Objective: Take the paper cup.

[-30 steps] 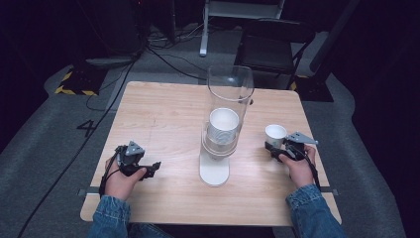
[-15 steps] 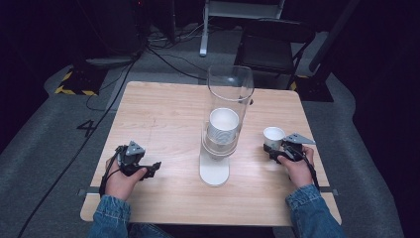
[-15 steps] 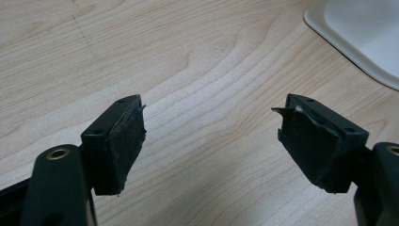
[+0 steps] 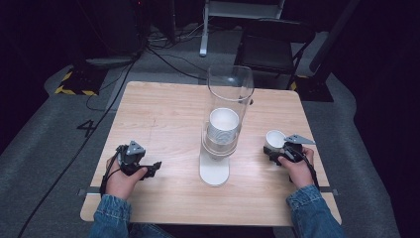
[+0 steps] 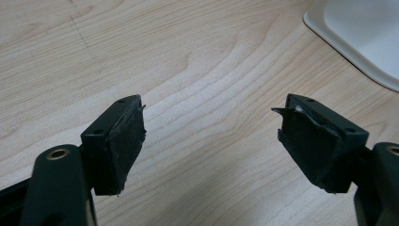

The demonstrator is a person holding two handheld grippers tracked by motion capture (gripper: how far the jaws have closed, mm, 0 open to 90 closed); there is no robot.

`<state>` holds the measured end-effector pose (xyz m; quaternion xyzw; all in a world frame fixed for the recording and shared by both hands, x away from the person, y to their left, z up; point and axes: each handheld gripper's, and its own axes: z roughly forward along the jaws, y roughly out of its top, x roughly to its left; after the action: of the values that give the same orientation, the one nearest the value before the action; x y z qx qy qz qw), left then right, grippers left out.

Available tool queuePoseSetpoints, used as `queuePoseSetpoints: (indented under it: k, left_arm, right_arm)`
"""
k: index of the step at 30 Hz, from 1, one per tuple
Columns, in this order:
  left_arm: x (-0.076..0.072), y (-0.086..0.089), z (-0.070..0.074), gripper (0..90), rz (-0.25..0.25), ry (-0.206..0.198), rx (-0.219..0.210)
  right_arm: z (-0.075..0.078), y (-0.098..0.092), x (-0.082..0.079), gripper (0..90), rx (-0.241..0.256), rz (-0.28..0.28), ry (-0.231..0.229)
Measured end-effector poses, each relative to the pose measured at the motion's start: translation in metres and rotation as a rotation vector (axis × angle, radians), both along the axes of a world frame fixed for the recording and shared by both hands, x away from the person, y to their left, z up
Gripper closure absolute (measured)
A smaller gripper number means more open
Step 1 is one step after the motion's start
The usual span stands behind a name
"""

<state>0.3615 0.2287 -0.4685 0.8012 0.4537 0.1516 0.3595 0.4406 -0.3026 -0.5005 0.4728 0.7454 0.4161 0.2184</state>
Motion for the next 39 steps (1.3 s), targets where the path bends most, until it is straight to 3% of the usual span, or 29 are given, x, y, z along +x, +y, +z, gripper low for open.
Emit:
queuePoseSetpoints:
  k: [12,24,32,39]
  left_arm:
    - [0.001,0.000,0.002,23.1,-0.001,-0.012,-0.003]
    - [-0.001,0.002,0.004,23.1,0.000,-0.016,-0.007]
    - [-0.005,0.003,0.003,23.1,-0.004,-0.010,-0.006]
    - [-0.007,0.004,0.002,23.1,-0.004,-0.002,-0.002]
  right_arm:
    - [0.010,-0.005,-0.010,16.3,-0.008,-0.007,-0.008]
    - [0.032,-0.013,-0.035,15.9,0.002,0.003,-0.034]
    - [0.046,-0.006,-0.065,15.9,-0.014,0.094,-0.069]
    - [0.038,0.015,-0.093,16.6,-0.030,0.248,-0.050]
